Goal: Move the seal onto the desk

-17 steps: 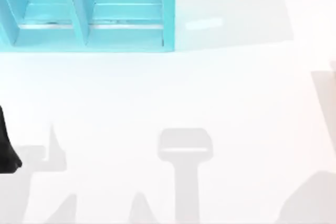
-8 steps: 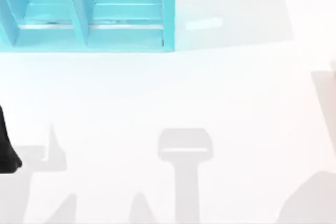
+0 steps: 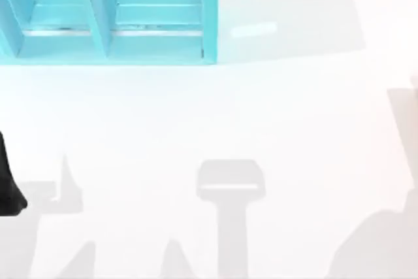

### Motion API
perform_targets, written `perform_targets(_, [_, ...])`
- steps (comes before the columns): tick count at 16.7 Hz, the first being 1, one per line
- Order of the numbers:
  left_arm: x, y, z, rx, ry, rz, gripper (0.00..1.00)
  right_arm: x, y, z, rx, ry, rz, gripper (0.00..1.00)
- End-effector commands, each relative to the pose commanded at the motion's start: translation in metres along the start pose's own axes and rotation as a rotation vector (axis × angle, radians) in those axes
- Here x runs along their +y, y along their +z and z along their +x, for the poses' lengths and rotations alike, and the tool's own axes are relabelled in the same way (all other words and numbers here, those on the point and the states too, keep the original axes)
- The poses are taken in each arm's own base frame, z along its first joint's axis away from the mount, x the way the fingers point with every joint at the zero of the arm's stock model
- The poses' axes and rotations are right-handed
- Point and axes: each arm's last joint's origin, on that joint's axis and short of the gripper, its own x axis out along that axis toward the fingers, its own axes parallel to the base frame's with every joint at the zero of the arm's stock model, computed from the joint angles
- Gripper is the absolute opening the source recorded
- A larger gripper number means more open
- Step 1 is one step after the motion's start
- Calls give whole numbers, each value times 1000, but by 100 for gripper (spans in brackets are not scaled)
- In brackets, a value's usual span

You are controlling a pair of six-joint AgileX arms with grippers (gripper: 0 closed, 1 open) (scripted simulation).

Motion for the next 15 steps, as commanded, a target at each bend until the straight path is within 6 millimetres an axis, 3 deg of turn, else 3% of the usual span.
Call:
perform_targets(3, [0, 0, 0, 0, 0, 0, 100, 22, 15, -29, -17, 3, 20, 0])
perform_targets(7, [0, 0, 0, 0, 0, 0, 100, 74, 23, -76, -21, 11, 37, 0])
perform_targets(11, [0, 0, 0, 0, 0, 0, 100, 124, 6, -117, 3, 11, 22, 0])
perform_targets(15, [0, 0, 0, 0, 0, 0, 100, 144, -8, -134, 22, 1, -22, 0])
